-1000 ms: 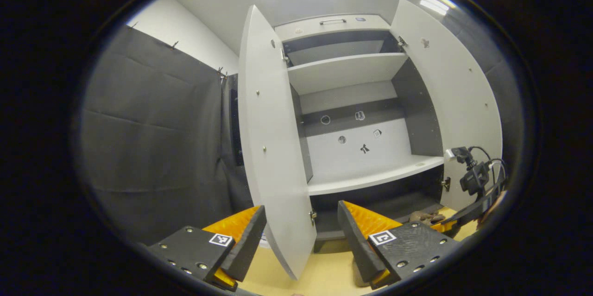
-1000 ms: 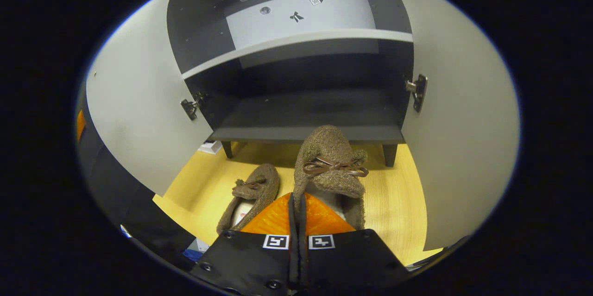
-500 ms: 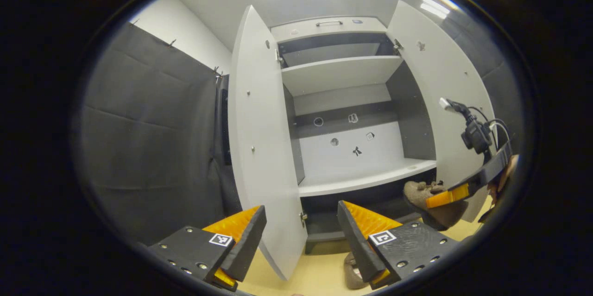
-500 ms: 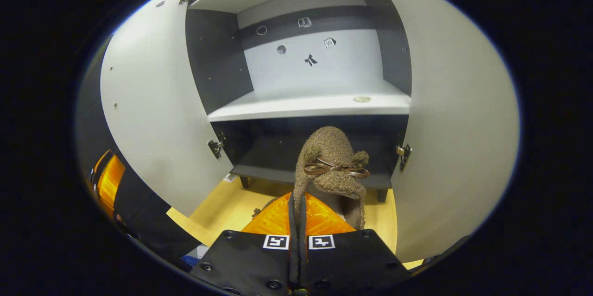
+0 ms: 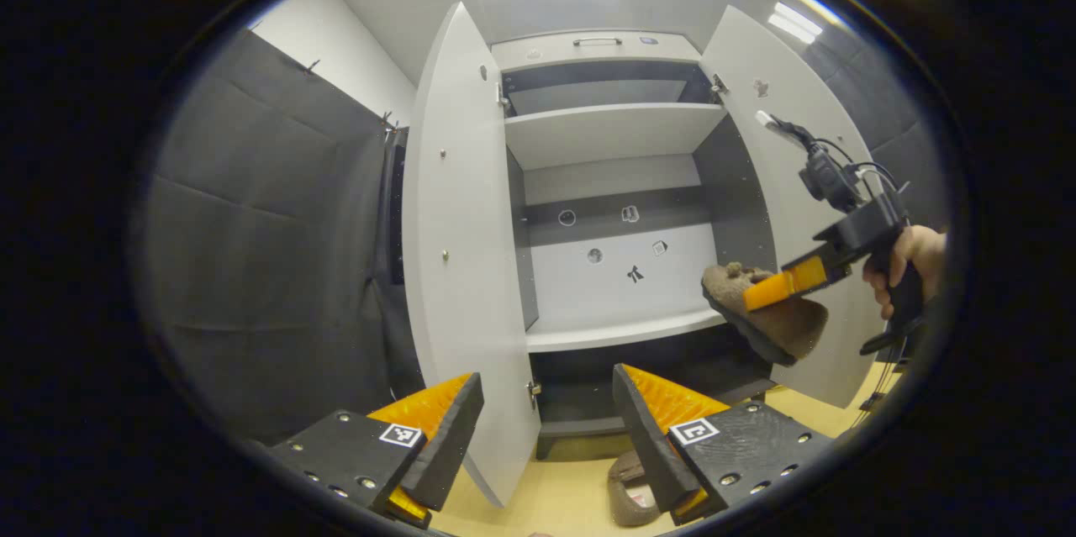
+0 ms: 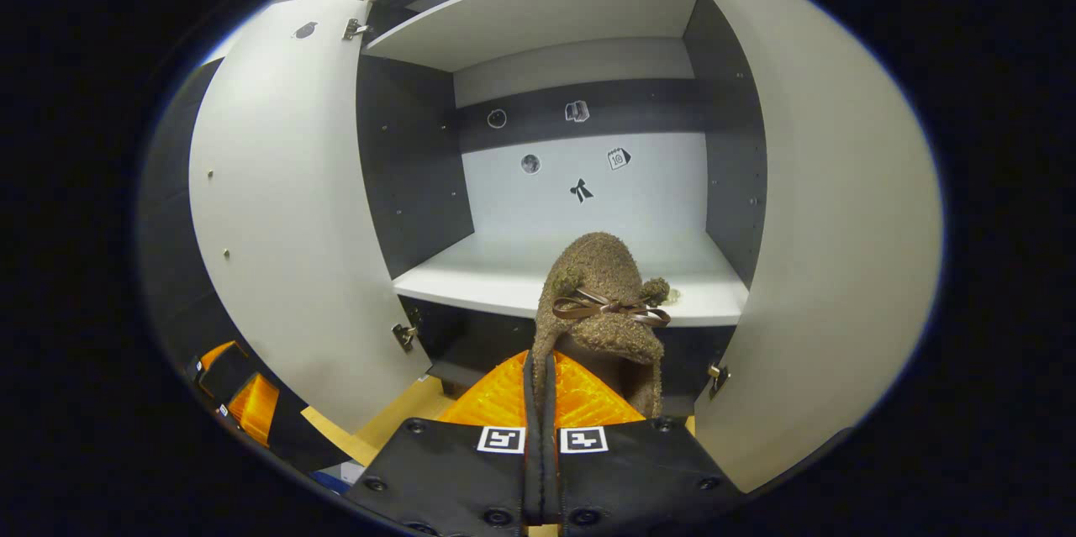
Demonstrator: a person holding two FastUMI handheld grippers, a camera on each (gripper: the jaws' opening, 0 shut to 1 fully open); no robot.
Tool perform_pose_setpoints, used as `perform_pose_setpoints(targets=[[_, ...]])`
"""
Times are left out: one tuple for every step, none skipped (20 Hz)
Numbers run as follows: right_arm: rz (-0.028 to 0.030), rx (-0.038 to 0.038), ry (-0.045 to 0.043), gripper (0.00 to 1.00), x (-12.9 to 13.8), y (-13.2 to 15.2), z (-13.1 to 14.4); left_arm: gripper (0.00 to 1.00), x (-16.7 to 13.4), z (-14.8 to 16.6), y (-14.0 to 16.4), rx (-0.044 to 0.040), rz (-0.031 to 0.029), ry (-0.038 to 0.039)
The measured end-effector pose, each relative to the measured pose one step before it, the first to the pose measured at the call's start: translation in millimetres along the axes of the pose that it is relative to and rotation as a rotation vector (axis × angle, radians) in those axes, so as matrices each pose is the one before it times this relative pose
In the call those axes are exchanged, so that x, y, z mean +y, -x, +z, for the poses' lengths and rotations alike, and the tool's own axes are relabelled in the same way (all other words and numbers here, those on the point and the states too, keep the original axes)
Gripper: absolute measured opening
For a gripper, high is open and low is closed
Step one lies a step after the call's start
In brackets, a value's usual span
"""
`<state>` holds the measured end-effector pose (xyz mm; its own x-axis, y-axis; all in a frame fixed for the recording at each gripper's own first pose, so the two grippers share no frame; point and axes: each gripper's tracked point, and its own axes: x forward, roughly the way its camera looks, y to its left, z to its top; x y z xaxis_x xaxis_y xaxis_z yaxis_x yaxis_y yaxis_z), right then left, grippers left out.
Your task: Grab one shoe with the right hand and put it into the shoe cabinet, grab the other shoe with the left hand and put it into the shoe cabinet; then close the right door with the right hand and the left door with the left hand.
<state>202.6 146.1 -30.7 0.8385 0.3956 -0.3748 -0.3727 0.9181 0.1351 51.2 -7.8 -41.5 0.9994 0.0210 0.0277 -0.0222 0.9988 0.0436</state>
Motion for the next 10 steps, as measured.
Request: perform_pose_setpoints(targets=[[-0.00717,-0.01264,-0.0002,0.01,-1.95,-5.8,8.19,0.9,-0.84,-1.94,-0.32,0.00622,-0.00439,0.003],[-0.00534,-0.00814,0.00243,0.01,-1.74,-6.3,7.06,0.9,-1.34,-3.28,0.37,0.00681,-0.00466,0.00554],[-0.00569,-0.00471,0.003,0.0,-2.16,-7.0,5.69,0.9,-2.14,-2.62,0.04,0.00719,-0.00643,0.00806],[-0.00673,-0.00505,0.00161,0.01,-2.44,-7.99,7.07,0.9,-1.46,-3.74,2.82,0.00528,-0.00647,0.00848],[-0.00832,-0.00214,0.00874,0.01,-3.1,-8.35,5.28,0.9,-1.29,-3.47,3.34,0.0044,-0.00502,0.00589],[-0.01421,-0.00292,0.01358,0.01,-5.03,-10.87,7.35,0.9,-0.14,-3.03,1.65,0.00358,-0.00248,0.00269],[-0.01726,-0.00324,0.01291,0.01,-5.55,-12.27,5.75,0.9,0.37,-1.82,1.38,0.00405,-0.00046,0.00002],[-0.01713,-0.00039,0.01366,0.01,-5.06,-11.93,5.9,0.98,0.37,-2.4,-0.84,0.00498,0.00053,0.00019],[-0.01815,0.00053,0.00771,0.01,-5.64,-12.03,4.88,0.98,0.8,-1.72,0.26,0.00391,0.00142,0.00156],[-0.0136,0.0069,0.00467,0.01,-3.78,-10.35,3.74,0.98,0.93,-1.4,0.03,0.00326,0.0024,0.00265]])
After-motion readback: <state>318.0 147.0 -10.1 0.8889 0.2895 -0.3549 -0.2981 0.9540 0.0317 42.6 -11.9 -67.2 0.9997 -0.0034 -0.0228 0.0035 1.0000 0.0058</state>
